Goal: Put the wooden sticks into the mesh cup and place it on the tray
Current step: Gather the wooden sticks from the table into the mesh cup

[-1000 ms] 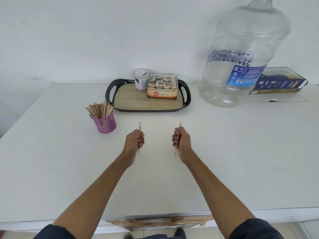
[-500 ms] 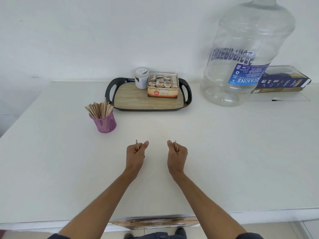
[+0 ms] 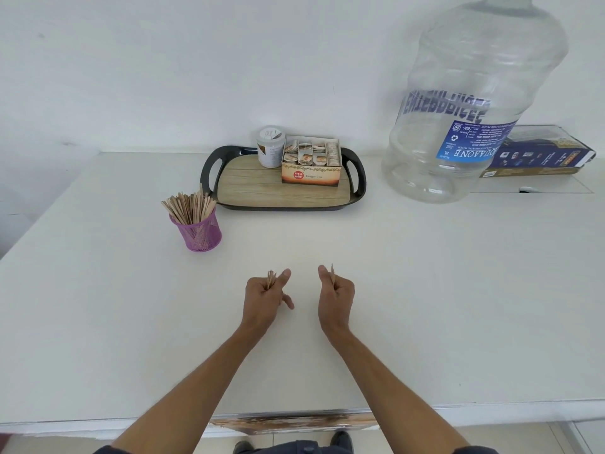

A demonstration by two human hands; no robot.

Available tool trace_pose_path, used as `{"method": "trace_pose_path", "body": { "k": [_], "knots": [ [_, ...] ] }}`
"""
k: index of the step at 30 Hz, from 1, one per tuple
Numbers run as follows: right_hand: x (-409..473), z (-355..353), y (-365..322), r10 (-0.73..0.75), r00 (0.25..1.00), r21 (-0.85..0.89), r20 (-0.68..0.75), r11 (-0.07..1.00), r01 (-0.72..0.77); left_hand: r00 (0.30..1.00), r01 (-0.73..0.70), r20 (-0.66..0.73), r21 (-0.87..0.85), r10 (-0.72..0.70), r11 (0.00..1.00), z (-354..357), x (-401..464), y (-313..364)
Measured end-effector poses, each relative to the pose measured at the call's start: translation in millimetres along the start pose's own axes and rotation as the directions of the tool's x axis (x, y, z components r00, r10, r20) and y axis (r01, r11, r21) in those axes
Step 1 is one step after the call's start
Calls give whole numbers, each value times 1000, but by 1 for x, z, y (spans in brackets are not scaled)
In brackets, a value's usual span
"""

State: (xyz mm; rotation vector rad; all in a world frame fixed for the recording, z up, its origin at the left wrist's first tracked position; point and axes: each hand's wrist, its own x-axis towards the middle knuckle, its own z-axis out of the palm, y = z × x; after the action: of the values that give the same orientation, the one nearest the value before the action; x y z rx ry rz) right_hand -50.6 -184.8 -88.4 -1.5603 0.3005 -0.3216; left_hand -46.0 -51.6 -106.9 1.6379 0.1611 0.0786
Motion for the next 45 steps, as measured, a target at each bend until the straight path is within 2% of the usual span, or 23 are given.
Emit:
{"method": "trace_pose_path", "body": {
  "k": [6, 20, 23, 31, 36, 42, 45],
  "knots": [
    [2, 1, -4, -46, 999, 15, -11, 999, 46, 996, -90, -3, 14, 90, 996, 4, -2, 11],
    [4, 5, -8, -90, 996, 52, 16, 995, 89, 998, -52, -39, 13, 53, 999, 6, 3, 26],
    [-2, 5, -1, -73, 996, 38, 50, 997, 71, 999, 10, -36, 30, -9, 1000, 6, -1, 20],
    [2, 4, 1, -64, 996, 35, 63, 997, 62, 988, -110, -103, 25, 112, 994, 10, -6, 26],
    [1, 5, 5, -8, 997, -11, 71, 1000, 9, 993, -59, -95, 66, 65, 996, 12, -9, 21],
    [5, 4, -3, -132, 991, 36, 35, 991, 130, 986, -107, -120, 53, 113, 993, 12, -2, 31],
    [0, 4, -1, -124, 991, 31, 54, 992, 123, 992, -59, -104, 59, 65, 996, 13, -6, 24]
  ]
}}
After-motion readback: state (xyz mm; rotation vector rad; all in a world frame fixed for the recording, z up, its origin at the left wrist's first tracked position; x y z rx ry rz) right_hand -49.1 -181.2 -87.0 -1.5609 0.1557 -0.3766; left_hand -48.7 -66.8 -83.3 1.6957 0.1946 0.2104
